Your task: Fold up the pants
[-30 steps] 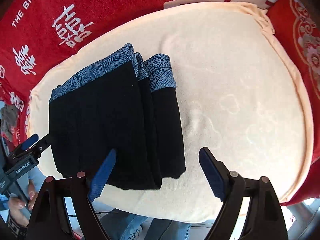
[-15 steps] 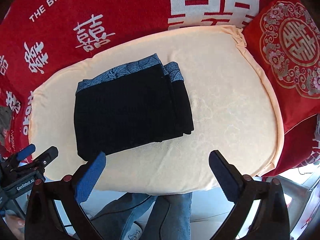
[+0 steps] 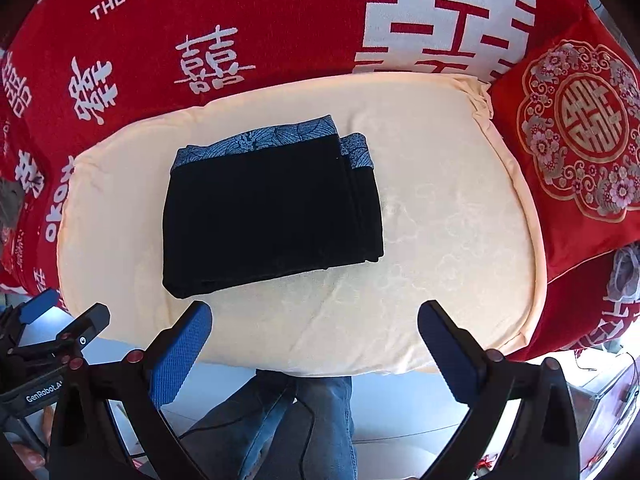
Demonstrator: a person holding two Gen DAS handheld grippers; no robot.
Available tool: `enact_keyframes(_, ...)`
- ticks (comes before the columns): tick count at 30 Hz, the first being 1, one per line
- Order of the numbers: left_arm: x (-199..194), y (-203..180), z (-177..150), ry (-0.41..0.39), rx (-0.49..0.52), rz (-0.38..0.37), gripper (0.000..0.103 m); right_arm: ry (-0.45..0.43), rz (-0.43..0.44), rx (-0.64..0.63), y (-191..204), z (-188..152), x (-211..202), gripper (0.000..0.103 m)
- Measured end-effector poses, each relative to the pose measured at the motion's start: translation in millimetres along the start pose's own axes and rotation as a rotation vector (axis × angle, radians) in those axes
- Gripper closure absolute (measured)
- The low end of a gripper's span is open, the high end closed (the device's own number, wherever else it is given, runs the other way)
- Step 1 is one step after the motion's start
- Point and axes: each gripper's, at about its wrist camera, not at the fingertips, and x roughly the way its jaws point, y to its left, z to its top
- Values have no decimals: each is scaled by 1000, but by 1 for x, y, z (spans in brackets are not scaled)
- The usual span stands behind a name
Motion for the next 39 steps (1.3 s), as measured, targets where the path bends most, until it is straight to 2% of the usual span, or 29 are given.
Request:
enact_keyframes(11,-16,-23,-12,13,-38,34,0,12,17,-79,-6,-7,-13,0)
enact_keyframes(21,-19,-35,-18,23,-12,69,0,0,4,-93,-4,-10,-16,0)
enact_keyframes(39,-28,-46,-20,9,-5,67,0,-12,1,-113,-5,-4,-21,0)
